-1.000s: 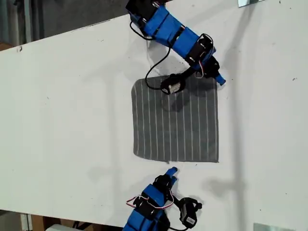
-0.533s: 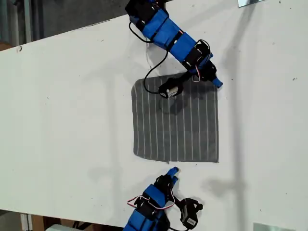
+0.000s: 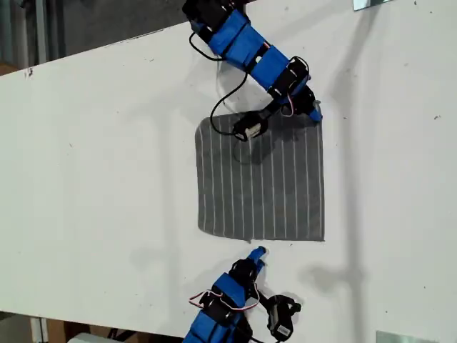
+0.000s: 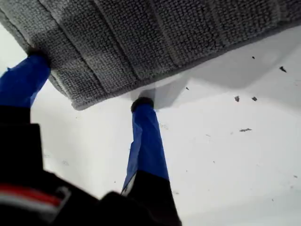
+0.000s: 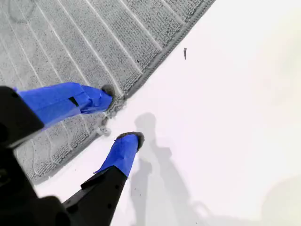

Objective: Grasp corners of a square towel and fold twice.

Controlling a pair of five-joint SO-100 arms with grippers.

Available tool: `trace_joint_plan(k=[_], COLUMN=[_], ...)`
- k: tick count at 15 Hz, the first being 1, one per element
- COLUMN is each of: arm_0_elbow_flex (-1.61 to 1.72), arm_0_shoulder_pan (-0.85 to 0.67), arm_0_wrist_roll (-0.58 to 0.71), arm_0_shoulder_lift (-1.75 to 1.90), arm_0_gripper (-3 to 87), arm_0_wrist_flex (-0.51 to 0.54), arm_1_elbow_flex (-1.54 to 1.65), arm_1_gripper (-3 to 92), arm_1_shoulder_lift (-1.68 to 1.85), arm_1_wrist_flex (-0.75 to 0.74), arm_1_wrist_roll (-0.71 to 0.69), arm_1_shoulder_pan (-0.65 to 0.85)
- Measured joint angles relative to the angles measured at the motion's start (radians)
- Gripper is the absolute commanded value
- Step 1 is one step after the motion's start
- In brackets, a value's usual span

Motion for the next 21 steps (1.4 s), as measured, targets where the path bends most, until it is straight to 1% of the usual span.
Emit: trace_joint_plan(k=[1, 2, 4, 5, 7, 9, 11, 13, 16, 18, 19, 21], arm_0_elbow_flex=[0.003, 0.008, 0.011, 0.011, 0.011, 0.008, -0.043, -0.209, -0.503, -0.741, -0.827, -0.887], arm_0_shoulder_pan=[0.000, 0.000, 0.000, 0.000, 0.000, 0.002, 0.028, 0.058, 0.098, 0.129, 0.141, 0.152], arm_0_wrist_roll=[0.000, 0.000, 0.000, 0.000, 0.000, 0.000, 0.000, 0.011, 0.087, 0.141, 0.146, 0.146], arm_0_shoulder_lift=[-0.002, -0.003, -0.003, -0.006, -0.009, -0.021, -0.074, -0.218, -0.500, -0.695, -0.767, -0.868], arm_0_gripper=[16.1, 16.1, 16.1, 16.1, 16.0, 16.2, 16.4, 16.8, 18.2, 18.9, 19.2, 19.3], arm_0_wrist_flex=[-0.006, -0.011, -0.018, -0.018, -0.031, -0.038, -0.025, 0.021, 0.032, 0.064, 0.080, 0.084], arm_1_elbow_flex=[0.017, 0.021, 0.021, 0.020, 0.017, 0.003, 0.002, 0.002, 0.002, 0.002, 0.002, 0.002], arm_1_gripper=[33.8, 26.5, 2.5, -0.1, -0.1, -0.1, -0.1, -0.1, -0.1, -0.1, -0.1, -0.1], arm_1_shoulder_lift=[0.000, 0.002, -0.002, -0.002, -0.002, -0.003, -0.003, -0.003, -0.003, -0.003, -0.003, -0.003], arm_1_wrist_flex=[-0.048, -0.094, -0.140, -0.164, -0.172, -0.147, -0.129, -0.123, -0.123, -0.121, -0.121, -0.121], arm_1_wrist_roll=[0.002, 0.009, 0.018, 0.023, 0.025, 0.025, 0.020, 0.020, 0.020, 0.020, 0.020, 0.020], arm_1_shoulder_pan=[-0.006, -0.011, -0.015, -0.015, -0.015, -0.015, -0.015, -0.014, -0.011, -0.011, -0.011, -0.011])
